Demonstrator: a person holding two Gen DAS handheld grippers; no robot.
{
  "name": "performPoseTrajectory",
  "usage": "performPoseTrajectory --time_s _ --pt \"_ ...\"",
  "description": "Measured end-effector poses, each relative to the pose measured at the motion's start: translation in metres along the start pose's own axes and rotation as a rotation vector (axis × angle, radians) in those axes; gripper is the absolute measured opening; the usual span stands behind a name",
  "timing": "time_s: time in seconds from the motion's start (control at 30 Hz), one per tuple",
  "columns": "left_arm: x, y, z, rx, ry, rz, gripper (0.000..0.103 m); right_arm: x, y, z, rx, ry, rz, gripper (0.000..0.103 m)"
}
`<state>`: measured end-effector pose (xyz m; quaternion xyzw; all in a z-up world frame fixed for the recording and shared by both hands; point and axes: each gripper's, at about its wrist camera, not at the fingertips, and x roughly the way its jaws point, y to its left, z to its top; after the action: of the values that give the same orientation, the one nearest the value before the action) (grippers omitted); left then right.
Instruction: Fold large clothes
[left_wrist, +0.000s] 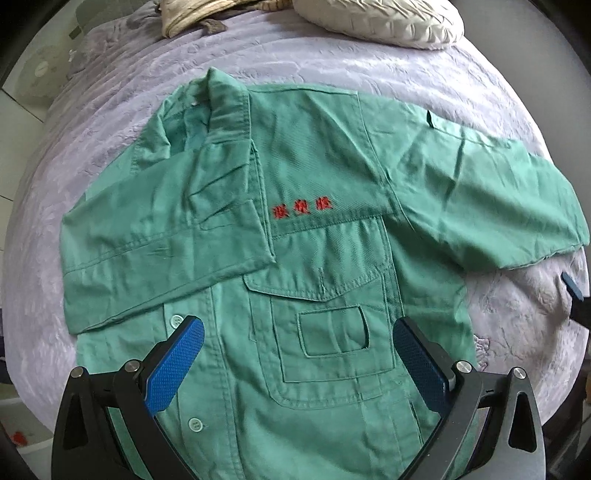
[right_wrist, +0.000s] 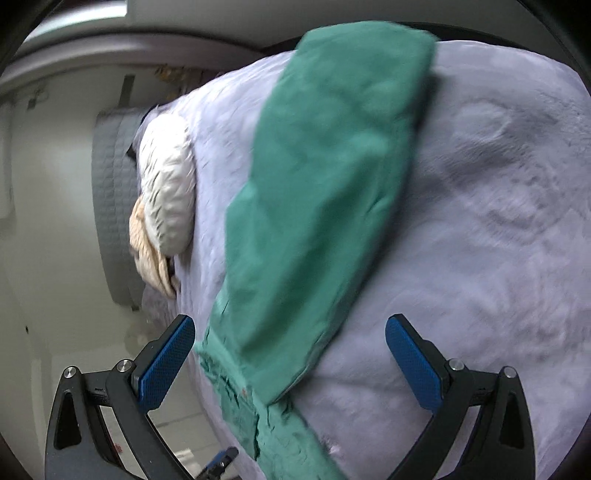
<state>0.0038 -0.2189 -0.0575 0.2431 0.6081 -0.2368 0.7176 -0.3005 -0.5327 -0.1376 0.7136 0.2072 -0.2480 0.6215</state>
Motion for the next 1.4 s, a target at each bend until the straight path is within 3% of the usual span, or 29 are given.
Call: performPoseTrajectory --time_s 0.23,0.53,0.57,0.63,0.67,0.7,0.73,0.93,1.1,1.27,1.4 --pt "0.009 -0.009 -0.004 0.010 0.019 0.017 0.102 0.010 -0.010 0.044 0.060 -0.082 0.104 0.103" --pt "0.011 -0.014 -0.010 0.010 0.018 0.011 0.102 0.022 0.000 0.056 0.078 -0.053 0.131 0.100" --pt "0.011 -0.014 -0.011 0.013 0.016 0.011 0.102 0.023 -0.001 0.057 0.088 -0.047 0.125 0.094" --pt "0.012 -0.012 -0.011 0.017 0.012 0.011 0.102 0.025 -0.004 0.056 0.107 -0.039 0.094 0.063" --pt "0.012 -0.010 -0.012 0.018 0.011 0.008 0.102 0.026 -0.006 0.054 0.112 -0.035 0.079 0.032" --pt "0.012 -0.008 -0.012 0.018 0.009 0.005 0.102 0.026 -0.006 0.054 0.117 -0.039 0.082 0.011" --pt "0.012 -0.005 -0.013 0.018 0.006 0.001 0.102 0.024 -0.005 0.052 0.114 -0.053 0.100 0.008" --pt "0.018 0.018 -0.015 0.021 0.000 -0.041 0.102 0.018 0.045 0.030 -0.034 -0.077 0.210 0.007" --pt "0.020 0.050 -0.015 0.030 -0.013 -0.072 0.102 0.026 0.107 -0.009 -0.184 -0.066 0.253 0.008" --pt "0.019 0.109 -0.014 -0.008 -0.032 -0.076 0.102 0.062 0.179 -0.078 -0.372 0.011 0.272 0.008" --pt "0.018 0.174 -0.013 -0.095 -0.056 -0.059 0.102 0.122 0.235 -0.161 -0.571 0.136 0.238 0.008"
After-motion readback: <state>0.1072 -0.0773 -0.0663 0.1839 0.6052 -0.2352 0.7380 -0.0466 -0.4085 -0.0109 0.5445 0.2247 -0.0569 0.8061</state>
